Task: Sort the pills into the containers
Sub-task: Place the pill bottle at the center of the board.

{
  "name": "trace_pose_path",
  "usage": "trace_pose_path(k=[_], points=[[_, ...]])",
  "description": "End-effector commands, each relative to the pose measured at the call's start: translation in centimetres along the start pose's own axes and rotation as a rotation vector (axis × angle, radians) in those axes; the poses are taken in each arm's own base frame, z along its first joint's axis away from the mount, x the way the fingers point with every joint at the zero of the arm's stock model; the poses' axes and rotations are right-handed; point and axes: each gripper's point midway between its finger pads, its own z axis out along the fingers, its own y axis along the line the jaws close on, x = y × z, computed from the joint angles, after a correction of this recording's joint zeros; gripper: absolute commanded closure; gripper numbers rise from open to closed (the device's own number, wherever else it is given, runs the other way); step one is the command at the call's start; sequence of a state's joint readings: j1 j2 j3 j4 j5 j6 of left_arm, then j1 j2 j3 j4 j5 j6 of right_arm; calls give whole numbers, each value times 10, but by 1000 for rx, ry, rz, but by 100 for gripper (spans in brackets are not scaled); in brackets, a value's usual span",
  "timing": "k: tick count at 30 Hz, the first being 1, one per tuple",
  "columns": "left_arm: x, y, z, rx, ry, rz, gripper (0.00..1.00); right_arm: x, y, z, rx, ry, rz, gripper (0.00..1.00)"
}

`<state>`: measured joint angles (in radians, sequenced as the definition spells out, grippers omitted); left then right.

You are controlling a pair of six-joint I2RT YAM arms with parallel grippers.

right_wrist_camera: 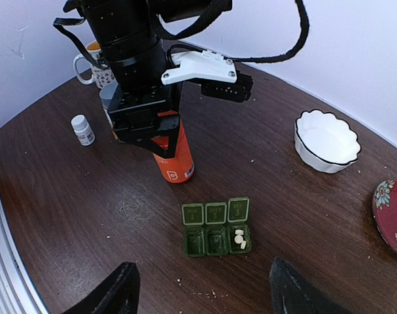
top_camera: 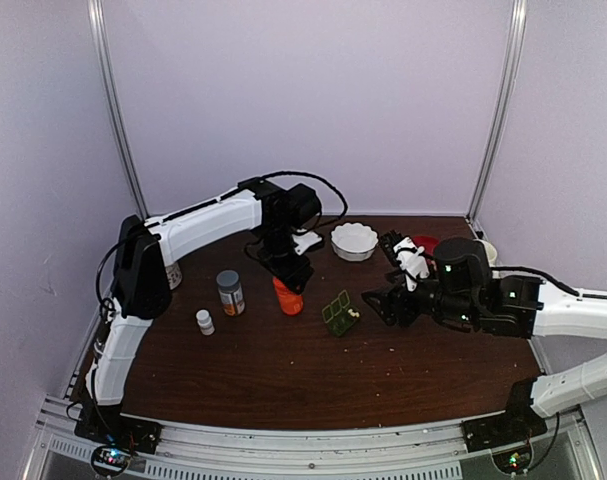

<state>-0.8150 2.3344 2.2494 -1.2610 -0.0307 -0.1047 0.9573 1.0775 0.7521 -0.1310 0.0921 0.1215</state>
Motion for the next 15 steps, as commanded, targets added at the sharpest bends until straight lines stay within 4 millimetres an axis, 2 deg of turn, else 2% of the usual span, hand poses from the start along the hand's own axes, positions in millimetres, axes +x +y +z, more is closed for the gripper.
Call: trace_pose_path(k=[1,5,9,12,15], points=[[-10,-1,-26,11,-57,-23,5,-4,9,6,-47,-5,5,28],[-15,10,-58,-44,-126,-47,2,-7,19,20,-81,28,-9,27],[-17,31,-107,-99,-256,-126,2,-15,36,39,-139,75,-1,27],[-6,57,-139,-119,-358,-246,2,-21,49,56,-165,112,15,27],[17,85,-159,-150,-430,-359,3,-25,54,75,-144,154,39,26]])
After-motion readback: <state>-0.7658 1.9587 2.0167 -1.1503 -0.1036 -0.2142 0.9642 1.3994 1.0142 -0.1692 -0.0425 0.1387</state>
